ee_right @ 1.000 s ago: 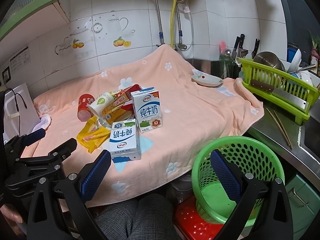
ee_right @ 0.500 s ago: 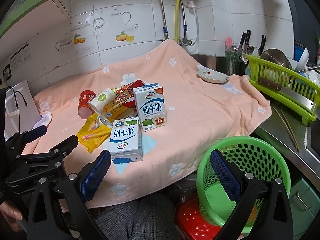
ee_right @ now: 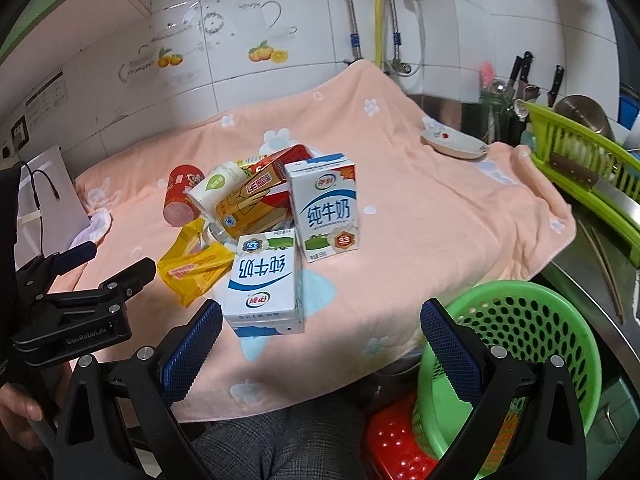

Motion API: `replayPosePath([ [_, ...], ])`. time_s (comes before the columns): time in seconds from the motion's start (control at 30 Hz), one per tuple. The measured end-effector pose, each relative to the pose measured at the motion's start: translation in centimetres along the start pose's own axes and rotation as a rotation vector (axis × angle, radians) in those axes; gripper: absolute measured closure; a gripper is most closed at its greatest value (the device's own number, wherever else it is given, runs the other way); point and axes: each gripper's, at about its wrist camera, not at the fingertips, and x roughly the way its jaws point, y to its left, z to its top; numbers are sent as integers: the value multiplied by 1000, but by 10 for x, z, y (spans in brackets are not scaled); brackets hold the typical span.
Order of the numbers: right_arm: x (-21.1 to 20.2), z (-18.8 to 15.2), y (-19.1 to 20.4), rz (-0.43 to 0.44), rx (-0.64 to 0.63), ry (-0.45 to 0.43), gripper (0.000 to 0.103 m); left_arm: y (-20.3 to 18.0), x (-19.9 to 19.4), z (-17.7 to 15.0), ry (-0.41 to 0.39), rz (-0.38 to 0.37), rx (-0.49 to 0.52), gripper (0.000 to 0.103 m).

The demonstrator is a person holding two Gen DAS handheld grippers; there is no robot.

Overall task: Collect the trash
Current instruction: 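Reach the right tool to the white milk carton and grasp it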

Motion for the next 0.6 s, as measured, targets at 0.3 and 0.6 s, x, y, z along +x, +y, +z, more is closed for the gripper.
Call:
replayPosePath([
  [0.3, 36, 11, 13, 69, -25, 74, 7, 31, 16, 2, 30, 45, -46, 5],
  [0.6, 80, 22, 39, 107, -77, 154, 7, 55, 30, 0, 66, 35, -72, 5],
])
